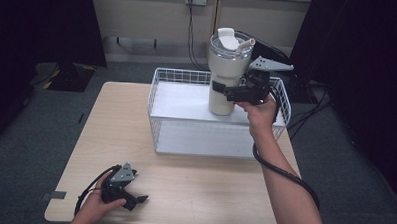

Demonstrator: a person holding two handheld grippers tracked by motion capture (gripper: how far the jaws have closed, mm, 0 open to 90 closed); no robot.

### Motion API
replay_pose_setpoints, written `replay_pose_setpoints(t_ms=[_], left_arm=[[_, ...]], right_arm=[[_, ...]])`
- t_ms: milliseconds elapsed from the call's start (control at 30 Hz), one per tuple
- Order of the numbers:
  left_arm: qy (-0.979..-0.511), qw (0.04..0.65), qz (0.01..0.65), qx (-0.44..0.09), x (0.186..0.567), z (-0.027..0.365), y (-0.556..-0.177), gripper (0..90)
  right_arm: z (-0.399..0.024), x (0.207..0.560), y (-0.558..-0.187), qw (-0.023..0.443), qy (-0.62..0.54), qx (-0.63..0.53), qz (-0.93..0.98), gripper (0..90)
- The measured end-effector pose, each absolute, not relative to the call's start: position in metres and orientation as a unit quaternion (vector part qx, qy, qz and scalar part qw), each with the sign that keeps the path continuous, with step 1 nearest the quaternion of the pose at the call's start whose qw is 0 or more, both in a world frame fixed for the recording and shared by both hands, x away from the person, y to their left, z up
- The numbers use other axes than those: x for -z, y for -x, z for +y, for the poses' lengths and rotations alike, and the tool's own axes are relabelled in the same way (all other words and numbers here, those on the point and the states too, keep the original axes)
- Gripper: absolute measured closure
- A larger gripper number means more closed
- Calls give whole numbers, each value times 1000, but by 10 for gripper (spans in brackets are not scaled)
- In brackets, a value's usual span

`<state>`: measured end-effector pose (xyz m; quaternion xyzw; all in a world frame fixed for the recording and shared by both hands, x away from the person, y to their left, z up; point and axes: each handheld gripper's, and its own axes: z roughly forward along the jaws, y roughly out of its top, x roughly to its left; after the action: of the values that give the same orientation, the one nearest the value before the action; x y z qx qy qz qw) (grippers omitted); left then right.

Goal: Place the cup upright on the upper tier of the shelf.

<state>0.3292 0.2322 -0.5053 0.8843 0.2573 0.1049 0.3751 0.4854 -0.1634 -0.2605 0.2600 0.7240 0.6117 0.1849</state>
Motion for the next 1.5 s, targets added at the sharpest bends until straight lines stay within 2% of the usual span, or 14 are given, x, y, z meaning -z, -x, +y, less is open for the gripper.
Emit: replay_pose_setpoints(t_ms=[567, 1500], left_arm=[[-884, 375, 257, -105, 505, 232, -329, 0], [-884, 374, 260, -106, 505, 232, -328, 0]], right_arm=[[-161, 274, -499, 181, -271, -616, 717, 100], [-163, 279, -491, 213, -258, -592, 734, 94]])
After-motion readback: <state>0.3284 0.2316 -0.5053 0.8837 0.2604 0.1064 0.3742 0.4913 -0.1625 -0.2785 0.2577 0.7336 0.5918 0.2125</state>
